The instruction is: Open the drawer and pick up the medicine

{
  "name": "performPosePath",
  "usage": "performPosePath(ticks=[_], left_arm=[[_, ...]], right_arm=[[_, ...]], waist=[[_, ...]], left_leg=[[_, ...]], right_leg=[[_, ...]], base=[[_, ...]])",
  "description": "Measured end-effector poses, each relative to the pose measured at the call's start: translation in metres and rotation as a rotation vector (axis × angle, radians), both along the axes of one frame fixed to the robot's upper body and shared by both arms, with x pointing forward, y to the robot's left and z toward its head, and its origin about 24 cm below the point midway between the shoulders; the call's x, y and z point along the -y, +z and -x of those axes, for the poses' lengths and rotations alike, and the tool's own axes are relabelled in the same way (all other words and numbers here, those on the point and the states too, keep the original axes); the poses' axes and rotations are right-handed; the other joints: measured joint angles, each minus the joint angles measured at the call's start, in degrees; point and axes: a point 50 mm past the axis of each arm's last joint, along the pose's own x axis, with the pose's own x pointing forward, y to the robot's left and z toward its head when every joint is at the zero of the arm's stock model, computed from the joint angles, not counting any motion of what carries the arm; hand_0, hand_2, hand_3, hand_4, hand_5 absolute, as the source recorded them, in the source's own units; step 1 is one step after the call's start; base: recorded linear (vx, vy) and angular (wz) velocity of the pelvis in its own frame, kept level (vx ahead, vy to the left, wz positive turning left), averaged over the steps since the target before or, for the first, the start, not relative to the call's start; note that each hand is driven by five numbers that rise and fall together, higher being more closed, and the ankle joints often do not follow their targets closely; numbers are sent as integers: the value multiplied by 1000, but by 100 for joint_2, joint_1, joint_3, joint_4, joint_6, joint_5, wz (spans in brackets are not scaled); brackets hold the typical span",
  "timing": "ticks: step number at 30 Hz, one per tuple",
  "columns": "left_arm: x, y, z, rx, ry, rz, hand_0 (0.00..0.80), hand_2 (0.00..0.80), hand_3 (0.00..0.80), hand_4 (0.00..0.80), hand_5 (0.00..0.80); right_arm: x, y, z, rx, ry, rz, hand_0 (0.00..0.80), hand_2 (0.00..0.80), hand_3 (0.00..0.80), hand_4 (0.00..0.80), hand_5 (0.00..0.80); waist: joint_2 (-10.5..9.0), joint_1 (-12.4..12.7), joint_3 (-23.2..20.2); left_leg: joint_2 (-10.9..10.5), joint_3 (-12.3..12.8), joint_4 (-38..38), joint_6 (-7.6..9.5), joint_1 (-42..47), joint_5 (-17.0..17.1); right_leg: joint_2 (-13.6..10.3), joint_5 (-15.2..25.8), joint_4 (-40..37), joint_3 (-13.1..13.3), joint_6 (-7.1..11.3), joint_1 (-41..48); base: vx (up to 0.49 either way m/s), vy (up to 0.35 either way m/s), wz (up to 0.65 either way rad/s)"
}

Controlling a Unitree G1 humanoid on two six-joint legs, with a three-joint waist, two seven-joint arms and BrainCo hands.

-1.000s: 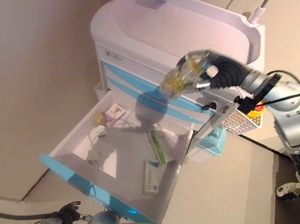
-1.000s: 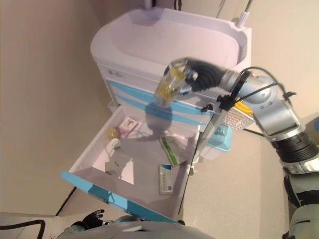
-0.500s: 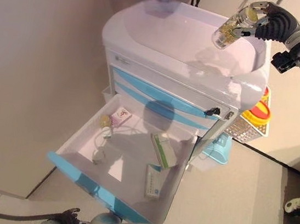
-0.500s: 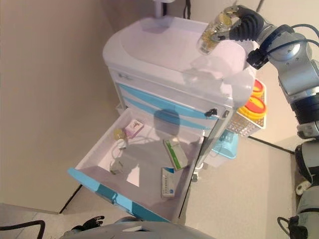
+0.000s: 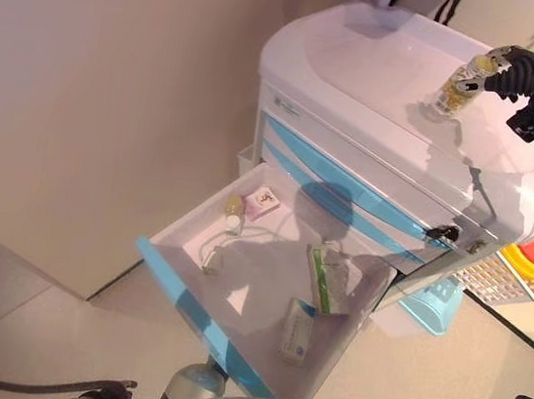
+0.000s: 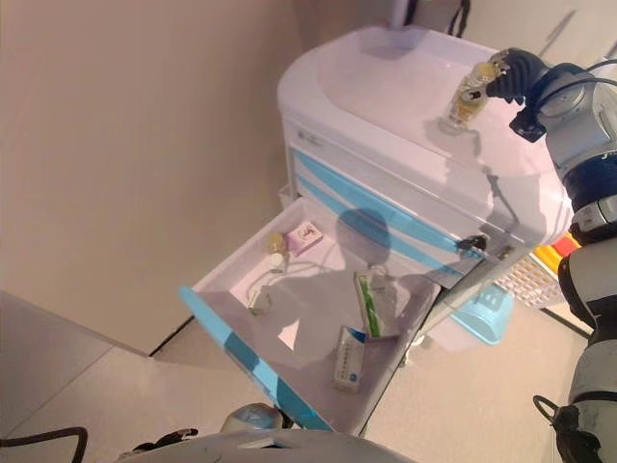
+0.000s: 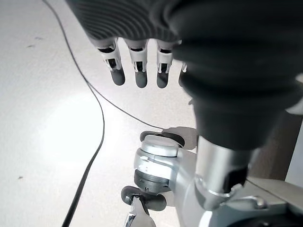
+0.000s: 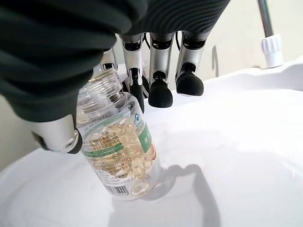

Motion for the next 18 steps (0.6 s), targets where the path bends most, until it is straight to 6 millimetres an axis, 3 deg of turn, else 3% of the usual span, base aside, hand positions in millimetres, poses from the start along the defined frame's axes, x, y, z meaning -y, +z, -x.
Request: performPosePath(ticks=[7, 18], left_arm=[[-4, 1, 0, -1, -1, -10, 0, 0, 0, 0, 0], [-5, 2, 0, 3, -1, -13, 0, 0, 0, 0, 0]], right_arm=[[5, -3, 1, -27, -18, 10, 800, 800, 800, 800, 800], [10, -6, 2, -66, -40, 43, 800, 800, 800, 800, 800]], waist=[[-96, 100, 51], [-104, 49, 51]], left_leg=[[-28, -50, 0, 10, -37, 27], [-17, -47, 0, 7, -31, 29]], right_leg=[[-5, -4, 1, -87, 9, 3], [9, -3, 1, -84, 9, 12]], base=[[7, 6, 6], [0, 0, 0]])
